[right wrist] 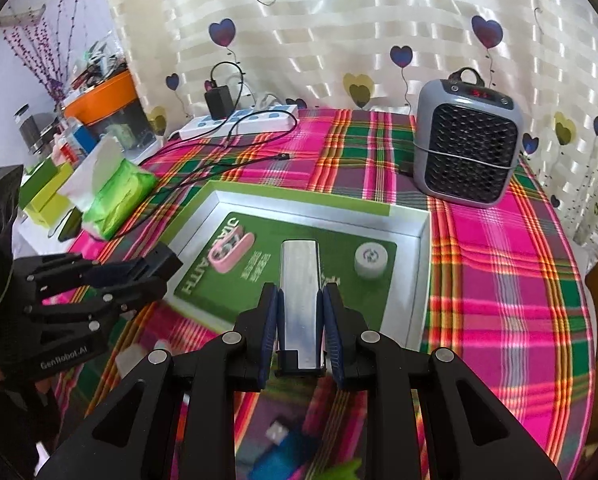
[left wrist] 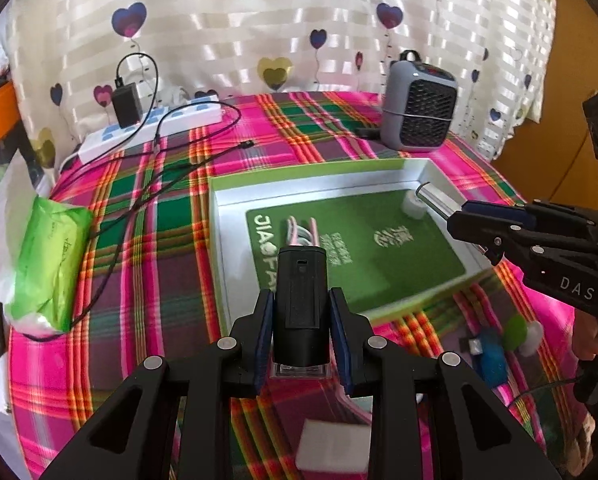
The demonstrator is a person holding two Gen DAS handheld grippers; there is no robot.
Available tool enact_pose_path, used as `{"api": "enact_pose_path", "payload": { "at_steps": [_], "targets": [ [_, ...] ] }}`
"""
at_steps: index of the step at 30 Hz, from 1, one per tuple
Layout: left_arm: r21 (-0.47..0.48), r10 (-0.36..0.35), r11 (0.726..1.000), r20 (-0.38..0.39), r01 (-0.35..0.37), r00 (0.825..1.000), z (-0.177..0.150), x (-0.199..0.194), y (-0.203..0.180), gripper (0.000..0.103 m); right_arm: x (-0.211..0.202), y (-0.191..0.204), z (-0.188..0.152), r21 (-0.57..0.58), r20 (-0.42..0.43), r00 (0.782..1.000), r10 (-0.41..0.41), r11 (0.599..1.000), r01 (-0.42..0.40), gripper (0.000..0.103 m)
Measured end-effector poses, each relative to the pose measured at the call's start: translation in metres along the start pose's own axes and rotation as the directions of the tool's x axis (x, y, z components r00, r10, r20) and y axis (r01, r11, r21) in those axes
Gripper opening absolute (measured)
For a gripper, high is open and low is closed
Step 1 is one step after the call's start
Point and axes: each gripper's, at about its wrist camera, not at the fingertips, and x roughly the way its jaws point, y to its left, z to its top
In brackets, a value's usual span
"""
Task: Organize rigid objects
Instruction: 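Lower the silver bar with the right tool into the box while the left tool lowers the black block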
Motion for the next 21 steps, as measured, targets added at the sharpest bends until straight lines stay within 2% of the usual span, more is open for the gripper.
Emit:
{"api": "enact_pose_path", "payload": {
  "at_steps": [9, 21],
  "targets": [
    [-0.042, 0.019, 0.999, -0.011, -0.019, 1.000, 0.019, 0.024, 0.015, 0.026, 0.035, -0.003, 0.017, -0.004, -0.058, 0.998, -0.010, 1.000, 0.010, 0.024],
    [-0.034, 0.037, 0.999, -0.049, -0.038, 0.998, 0.024, 0.053, 0.017, 0.026, 0.073, -0.003, 0.030, -0.012, -0.108, 0.994, -0.017, 1.000, 0.016, 0.024]
  ]
}}
